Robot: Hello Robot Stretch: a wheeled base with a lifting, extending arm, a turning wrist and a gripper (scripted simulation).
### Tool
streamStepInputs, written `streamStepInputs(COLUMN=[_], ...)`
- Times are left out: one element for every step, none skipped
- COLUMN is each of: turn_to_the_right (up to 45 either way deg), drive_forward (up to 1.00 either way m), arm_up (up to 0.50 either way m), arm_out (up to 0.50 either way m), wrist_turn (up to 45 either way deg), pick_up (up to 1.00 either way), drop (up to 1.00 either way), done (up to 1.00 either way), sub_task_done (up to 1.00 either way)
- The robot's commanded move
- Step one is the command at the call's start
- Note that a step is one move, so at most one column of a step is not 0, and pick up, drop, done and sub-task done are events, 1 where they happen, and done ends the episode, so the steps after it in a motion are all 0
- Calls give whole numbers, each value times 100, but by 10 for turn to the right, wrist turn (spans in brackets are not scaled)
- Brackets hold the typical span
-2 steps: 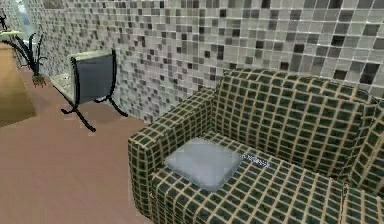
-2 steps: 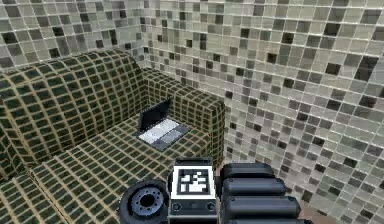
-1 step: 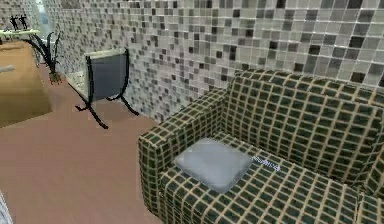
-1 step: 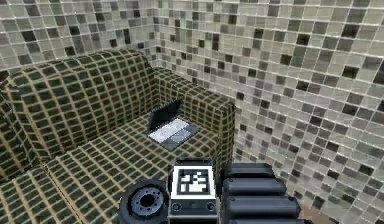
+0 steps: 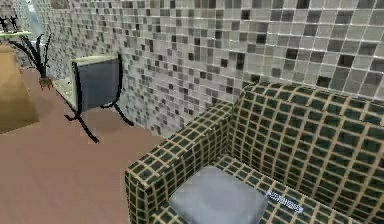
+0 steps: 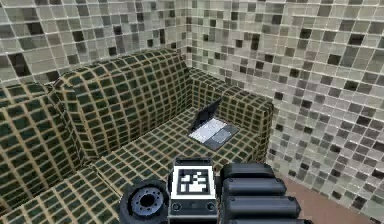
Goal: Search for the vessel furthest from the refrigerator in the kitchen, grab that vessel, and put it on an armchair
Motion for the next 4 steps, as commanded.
streamStepInputs(turn_to_the_right=[-390,0,0,0], drive_forward=[0,100,100,85], arm_up=[0,0,0,0], arm_out=[0,0,0,0], wrist_turn=[0,0,0,0], pick_up=[0,0,0,0], drop=[0,0,0,0], done=[0,0,0,0], sub_task_done=[0,0,0,0])
